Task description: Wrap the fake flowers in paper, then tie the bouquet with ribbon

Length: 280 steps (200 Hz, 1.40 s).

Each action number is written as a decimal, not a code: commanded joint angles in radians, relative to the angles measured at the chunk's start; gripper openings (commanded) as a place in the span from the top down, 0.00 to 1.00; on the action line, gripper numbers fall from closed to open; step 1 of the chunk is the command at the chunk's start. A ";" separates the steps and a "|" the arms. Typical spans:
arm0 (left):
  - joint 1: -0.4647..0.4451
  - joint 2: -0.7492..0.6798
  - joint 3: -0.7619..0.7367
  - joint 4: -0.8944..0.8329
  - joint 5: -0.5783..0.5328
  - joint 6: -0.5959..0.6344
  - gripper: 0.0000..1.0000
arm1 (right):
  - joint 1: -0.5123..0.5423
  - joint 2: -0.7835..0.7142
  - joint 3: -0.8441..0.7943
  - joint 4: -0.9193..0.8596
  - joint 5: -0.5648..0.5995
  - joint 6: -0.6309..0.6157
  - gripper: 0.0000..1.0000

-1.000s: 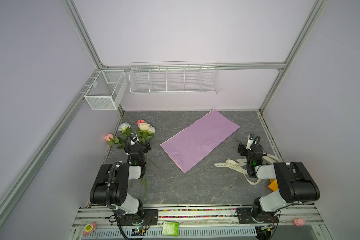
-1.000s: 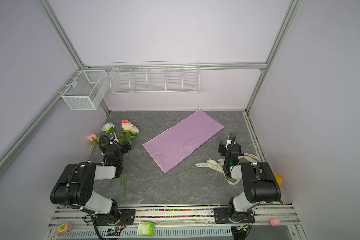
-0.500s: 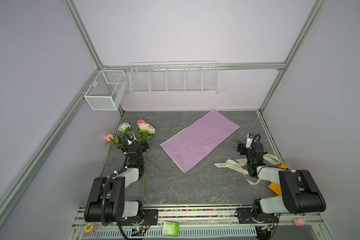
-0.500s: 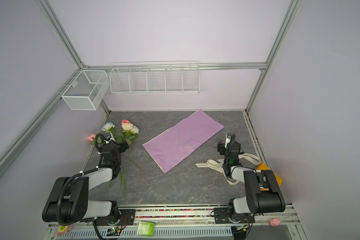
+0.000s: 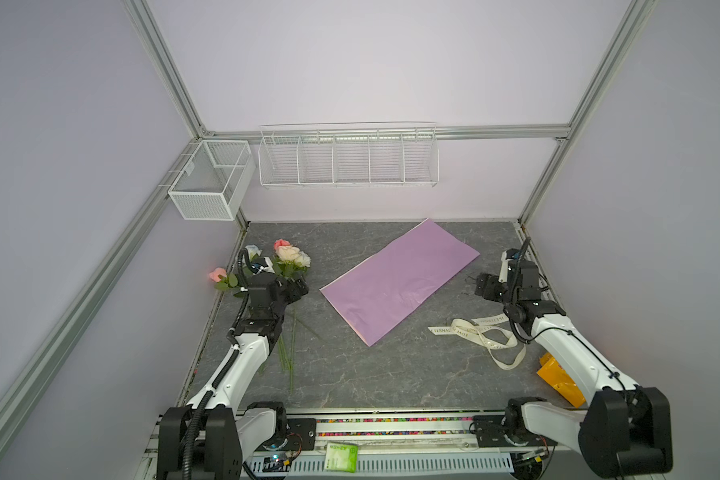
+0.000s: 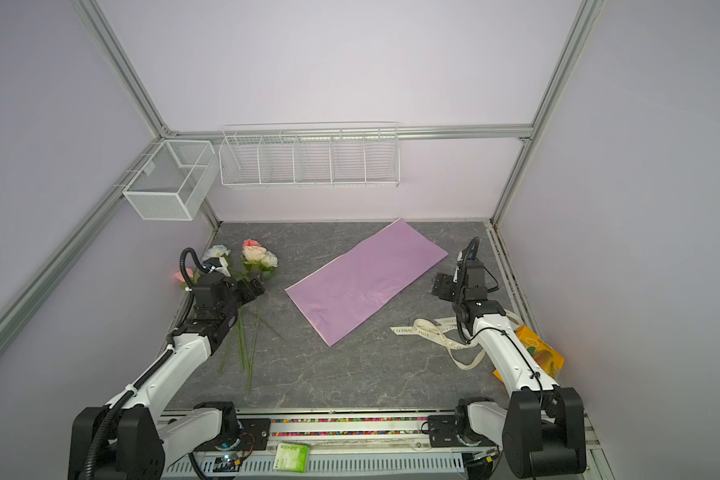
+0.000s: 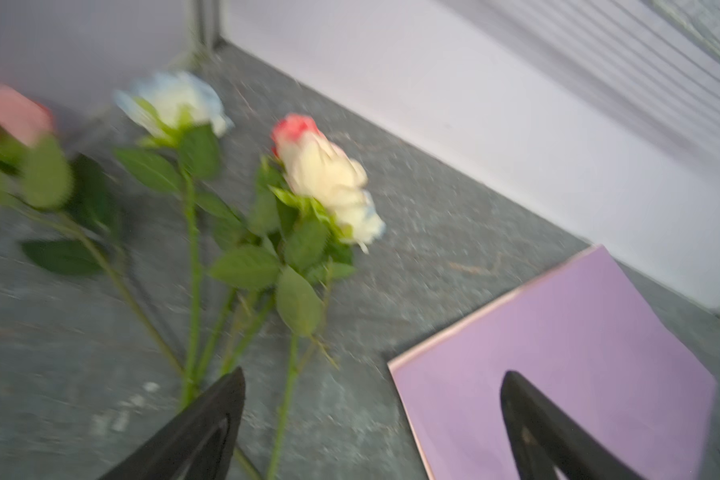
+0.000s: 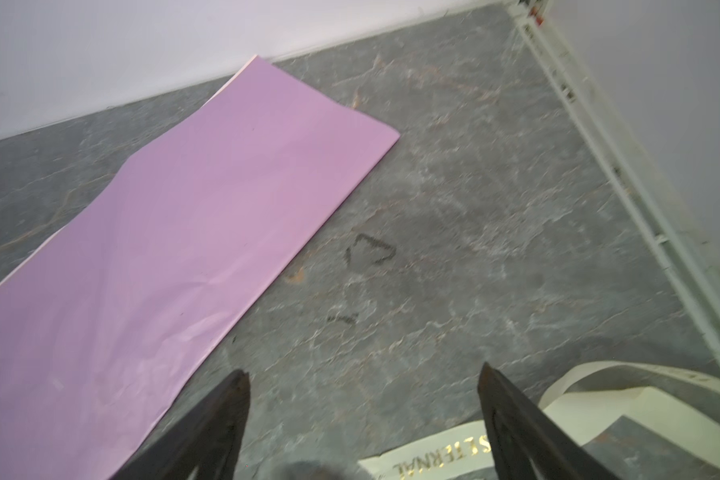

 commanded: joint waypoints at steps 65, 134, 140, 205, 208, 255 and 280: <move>-0.123 0.139 0.003 -0.195 0.148 -0.121 0.08 | 0.013 -0.009 -0.036 -0.071 -0.228 0.283 0.11; -0.115 0.331 0.121 -0.316 0.077 -0.117 0.06 | 0.018 0.085 -0.004 -0.077 -0.303 0.294 0.11; -0.111 0.347 0.131 -0.322 0.071 -0.116 0.05 | 0.018 0.092 -0.003 -0.077 -0.305 0.296 0.11; 0.026 0.363 0.080 -0.436 0.021 -0.151 0.08 | 0.017 0.236 0.075 -0.198 -0.243 0.298 0.11; 0.033 0.356 0.074 -0.446 0.016 -0.150 0.08 | 0.017 0.245 0.076 -0.197 -0.248 0.301 0.11; 0.073 0.208 0.037 -0.587 -0.088 -0.130 0.11 | 0.015 0.358 0.118 -0.140 -0.333 0.329 0.04; 0.072 0.163 0.042 -0.566 0.000 -0.108 0.11 | 0.019 0.407 0.164 -0.144 -0.374 0.334 0.07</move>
